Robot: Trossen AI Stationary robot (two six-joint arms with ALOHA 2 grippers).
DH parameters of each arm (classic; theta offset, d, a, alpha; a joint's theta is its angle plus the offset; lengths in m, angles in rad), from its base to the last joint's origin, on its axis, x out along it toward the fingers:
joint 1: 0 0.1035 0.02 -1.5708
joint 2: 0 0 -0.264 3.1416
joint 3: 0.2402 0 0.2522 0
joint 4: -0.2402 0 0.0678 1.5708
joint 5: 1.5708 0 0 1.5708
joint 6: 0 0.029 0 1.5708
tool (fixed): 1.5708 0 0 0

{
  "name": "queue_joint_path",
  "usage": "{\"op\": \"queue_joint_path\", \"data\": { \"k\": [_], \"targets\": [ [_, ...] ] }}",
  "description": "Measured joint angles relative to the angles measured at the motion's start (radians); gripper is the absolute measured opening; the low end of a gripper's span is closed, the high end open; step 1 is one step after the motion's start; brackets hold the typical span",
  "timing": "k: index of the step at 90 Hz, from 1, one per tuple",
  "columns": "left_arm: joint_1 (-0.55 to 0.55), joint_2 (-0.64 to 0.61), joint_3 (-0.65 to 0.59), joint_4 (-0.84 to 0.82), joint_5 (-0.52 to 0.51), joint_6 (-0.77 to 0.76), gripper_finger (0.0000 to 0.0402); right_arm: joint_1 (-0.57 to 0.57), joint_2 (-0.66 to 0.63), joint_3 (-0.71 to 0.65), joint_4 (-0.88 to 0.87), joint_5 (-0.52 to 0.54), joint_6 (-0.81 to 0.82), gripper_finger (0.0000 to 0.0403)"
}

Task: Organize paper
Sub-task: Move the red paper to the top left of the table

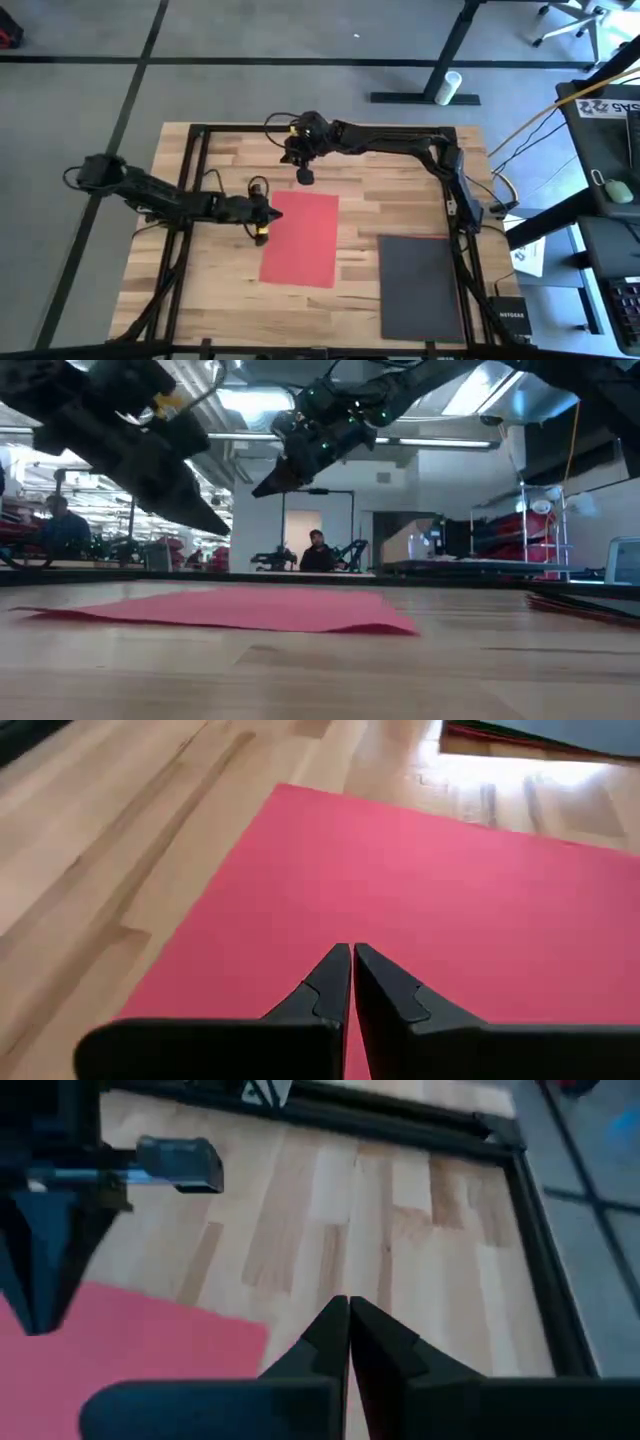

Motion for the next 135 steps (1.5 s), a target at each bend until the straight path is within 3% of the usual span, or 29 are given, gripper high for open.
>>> {"op": "queue_joint_path", "data": {
  "k": [26, 52, 63, 76, 102, 117, 135],
  "targets": [
    [-0.011, 0.157, 0.045, 0.005, 0.005, 0.006, 0.0000, 0.019, -0.013, 0.218, -0.465, 0.012, -0.111, 0.0000],
    [-0.033, 0.171, 0.048, 0.019, 0.005, -0.047, 0.0000, 0.101, -0.169, 0.113, -0.631, 0.009, -0.161, 0.0000],
    [-0.048, 0.171, 0.048, 0.075, 0.005, -0.062, 0.0000, 0.137, -0.267, -0.046, -0.557, 0.048, -0.122, 0.0000],
    [-0.083, 0.171, 0.088, 0.095, 0.011, -0.063, 0.0000, 0.177, -0.410, -0.338, -0.355, 0.090, -0.036, 0.0000],
    [-0.099, 0.186, 0.287, -0.275, 0.011, -0.031, 0.0000, 0.279, -0.696, -0.859, 0.092, 0.309, 0.295, 0.0000],
    [-0.080, 0.247, 0.341, -0.370, 0.036, -0.003, 0.0000, 0.342, -0.780, -1.008, 0.244, 0.442, 0.427, 0.0000],
    [-0.080, 0.357, 0.391, -0.375, 0.087, -0.002, 0.0000, 0.390, -0.792, -1.050, 0.255, 0.548, 0.483, 0.0000]
  ]
}}
